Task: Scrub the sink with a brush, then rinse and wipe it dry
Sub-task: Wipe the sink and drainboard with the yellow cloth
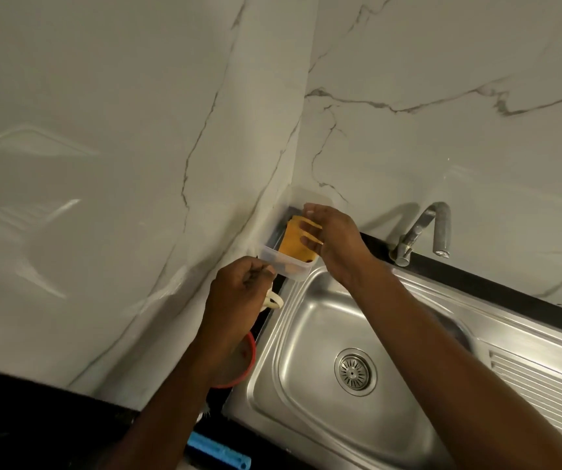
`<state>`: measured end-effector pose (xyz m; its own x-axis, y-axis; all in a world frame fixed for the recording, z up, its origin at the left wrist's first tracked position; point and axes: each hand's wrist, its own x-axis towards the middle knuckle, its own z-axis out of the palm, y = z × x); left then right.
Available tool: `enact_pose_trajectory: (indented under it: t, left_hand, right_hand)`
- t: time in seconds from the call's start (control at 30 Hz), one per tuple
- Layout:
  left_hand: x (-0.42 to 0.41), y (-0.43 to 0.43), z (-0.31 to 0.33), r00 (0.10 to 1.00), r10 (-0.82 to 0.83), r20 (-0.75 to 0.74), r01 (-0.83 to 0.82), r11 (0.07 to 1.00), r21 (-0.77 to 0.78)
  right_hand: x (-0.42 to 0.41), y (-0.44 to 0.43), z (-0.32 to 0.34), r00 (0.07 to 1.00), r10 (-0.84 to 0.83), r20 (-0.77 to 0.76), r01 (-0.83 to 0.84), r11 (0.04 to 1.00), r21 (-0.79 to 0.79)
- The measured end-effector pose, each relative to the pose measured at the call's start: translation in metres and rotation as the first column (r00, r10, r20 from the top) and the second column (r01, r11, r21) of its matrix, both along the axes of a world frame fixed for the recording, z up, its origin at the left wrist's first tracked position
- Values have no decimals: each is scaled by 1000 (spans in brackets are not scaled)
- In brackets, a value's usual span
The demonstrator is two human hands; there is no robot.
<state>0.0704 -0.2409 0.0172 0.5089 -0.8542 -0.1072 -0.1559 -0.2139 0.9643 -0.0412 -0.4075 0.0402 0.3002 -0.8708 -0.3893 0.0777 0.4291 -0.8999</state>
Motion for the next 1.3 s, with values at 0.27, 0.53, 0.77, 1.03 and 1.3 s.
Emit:
enact_pose_trajectory:
  t: [0.27, 0.53, 0.77, 1.03, 1.3]
  left_hand:
    - [-31, 52, 4, 996, 90, 13, -90, 996, 17]
    - [-73, 141, 2, 978, 200, 58, -199, 980, -18]
    - [-90, 218, -33, 913, 402, 62, -406, 912, 65]
    - [-86, 268, -58, 871, 481, 95, -491, 859, 149]
    - [-65, 286, -68, 881, 466, 76, -472, 861, 192]
  right_hand:
    - [-69, 111, 8, 955, 219, 198, -227, 974, 16]
    - [-108, 202, 1, 878, 419, 231, -410, 908, -88]
    - [-104, 254, -69, 738, 532, -414, -671, 643, -370]
    - [-72, 278, -134, 326, 297, -897, -932, 258, -254]
    - [-55, 276, -153, 251, 183, -951, -963, 143, -227]
